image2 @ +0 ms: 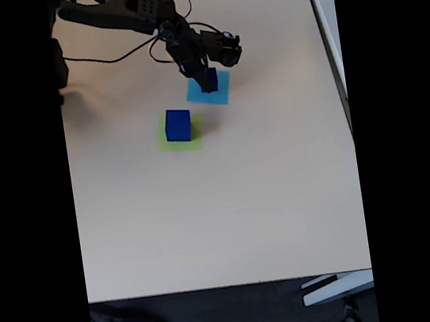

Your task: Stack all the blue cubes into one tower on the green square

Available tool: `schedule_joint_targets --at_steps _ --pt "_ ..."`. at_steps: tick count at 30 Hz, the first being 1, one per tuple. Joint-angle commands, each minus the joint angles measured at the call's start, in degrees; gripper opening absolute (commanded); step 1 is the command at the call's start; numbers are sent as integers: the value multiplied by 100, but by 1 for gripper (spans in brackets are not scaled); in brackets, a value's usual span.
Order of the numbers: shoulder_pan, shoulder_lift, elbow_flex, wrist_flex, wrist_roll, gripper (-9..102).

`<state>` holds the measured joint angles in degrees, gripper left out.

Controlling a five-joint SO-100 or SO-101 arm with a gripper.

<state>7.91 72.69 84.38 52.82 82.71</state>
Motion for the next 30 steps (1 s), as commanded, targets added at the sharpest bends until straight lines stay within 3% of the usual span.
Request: schedule_joint_targets --at_steps 1,10,30 --pt "88 940 -343 562 -70 5" --pt "571 1441 -712 1626 -448 5" --pt "1389 2136 580 1371 -905 5"
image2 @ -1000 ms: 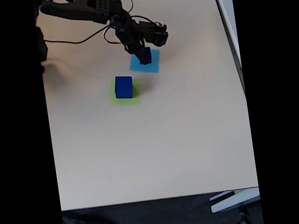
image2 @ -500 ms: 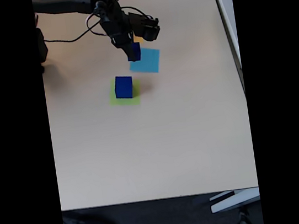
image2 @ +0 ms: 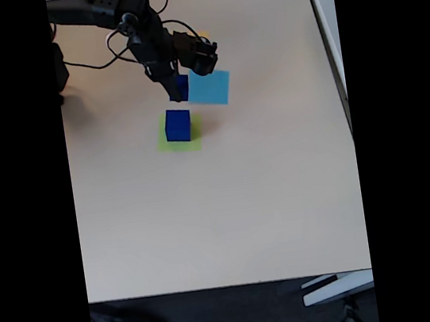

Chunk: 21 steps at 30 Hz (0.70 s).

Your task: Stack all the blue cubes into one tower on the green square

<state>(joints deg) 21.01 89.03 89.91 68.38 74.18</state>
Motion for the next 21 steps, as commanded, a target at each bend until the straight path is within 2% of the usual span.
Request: schedule_joint_targets --at_steps 1,21 --pt "105 519 79 -229 -53 5" --pt "677 237 483 -914 -334 4"
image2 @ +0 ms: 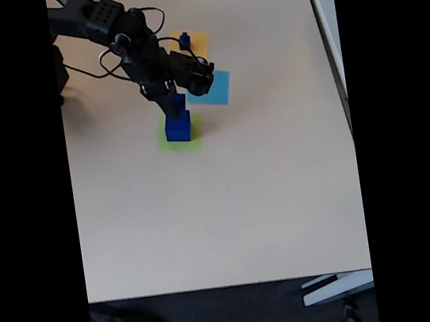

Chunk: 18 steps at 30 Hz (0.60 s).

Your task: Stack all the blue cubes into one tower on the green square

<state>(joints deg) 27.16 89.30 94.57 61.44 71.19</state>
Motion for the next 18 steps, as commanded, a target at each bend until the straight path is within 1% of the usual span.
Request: schedule_joint_targets --at_steps 1,18 --pt "79 193 35 -281 -53 4" --pt "-9 44 132 -510 185 5"
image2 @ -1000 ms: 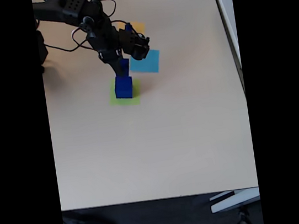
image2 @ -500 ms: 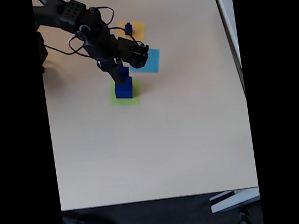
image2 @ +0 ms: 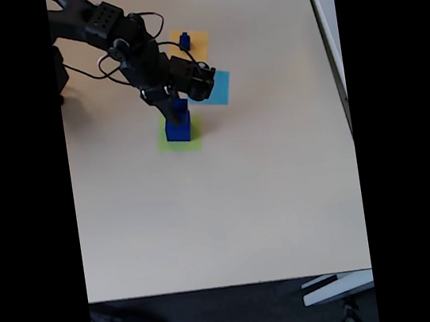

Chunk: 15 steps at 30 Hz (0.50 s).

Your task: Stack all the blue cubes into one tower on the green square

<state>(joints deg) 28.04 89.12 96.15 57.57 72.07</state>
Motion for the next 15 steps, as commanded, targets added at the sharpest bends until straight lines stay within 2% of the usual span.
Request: schedule_joint_targets --at_steps 1,15 --pt "-105 62 -9 -141 114 5" --pt "-202 62 396 -466 264 4"
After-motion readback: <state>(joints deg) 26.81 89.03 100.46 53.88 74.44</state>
